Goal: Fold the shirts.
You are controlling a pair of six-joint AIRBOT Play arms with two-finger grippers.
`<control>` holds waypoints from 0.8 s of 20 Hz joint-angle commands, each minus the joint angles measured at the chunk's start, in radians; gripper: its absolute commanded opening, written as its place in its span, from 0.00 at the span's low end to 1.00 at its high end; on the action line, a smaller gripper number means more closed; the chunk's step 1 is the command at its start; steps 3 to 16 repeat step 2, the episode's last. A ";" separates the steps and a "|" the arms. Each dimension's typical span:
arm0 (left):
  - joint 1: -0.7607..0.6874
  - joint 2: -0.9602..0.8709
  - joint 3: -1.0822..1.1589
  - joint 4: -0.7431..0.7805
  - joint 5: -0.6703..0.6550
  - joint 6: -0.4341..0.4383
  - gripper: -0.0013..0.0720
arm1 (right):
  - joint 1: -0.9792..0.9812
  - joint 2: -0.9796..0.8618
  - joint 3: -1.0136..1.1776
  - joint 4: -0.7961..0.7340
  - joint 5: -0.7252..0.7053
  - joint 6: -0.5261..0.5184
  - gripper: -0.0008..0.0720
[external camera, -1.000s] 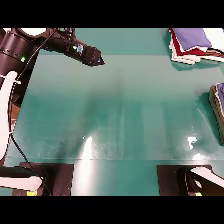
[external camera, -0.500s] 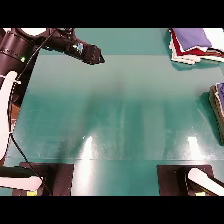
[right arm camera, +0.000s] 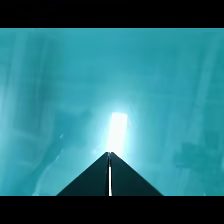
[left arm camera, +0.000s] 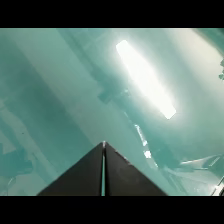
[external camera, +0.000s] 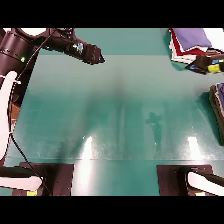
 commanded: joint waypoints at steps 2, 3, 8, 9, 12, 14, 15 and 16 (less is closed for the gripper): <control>0.000 0.001 0.000 0.000 0.000 0.000 0.05 | 0.060 -0.027 0.001 0.002 -0.005 -0.001 0.03; 0.000 0.001 0.000 0.000 0.000 0.000 0.05 | 0.060 -0.027 0.001 0.002 -0.005 -0.001 0.03; 0.000 0.001 0.000 0.000 0.000 0.000 0.05 | 0.060 -0.027 0.001 0.002 -0.005 -0.001 0.03; 0.000 0.001 0.000 0.000 0.000 0.000 0.05 | 0.060 -0.027 0.001 0.002 -0.005 -0.001 0.03; 0.000 0.001 0.000 0.000 0.000 0.000 0.05 | 0.060 -0.027 0.001 0.002 -0.005 -0.001 0.03; 0.000 0.001 0.000 0.000 0.000 0.000 0.05 | 0.060 -0.027 0.001 0.002 -0.005 -0.001 0.03; 0.000 0.001 0.000 0.000 0.000 0.000 0.05 | 0.060 -0.027 0.001 0.002 -0.005 -0.001 0.03; 0.000 0.001 0.000 0.000 0.000 0.000 0.05 | 0.060 -0.027 0.001 0.002 -0.005 -0.001 0.03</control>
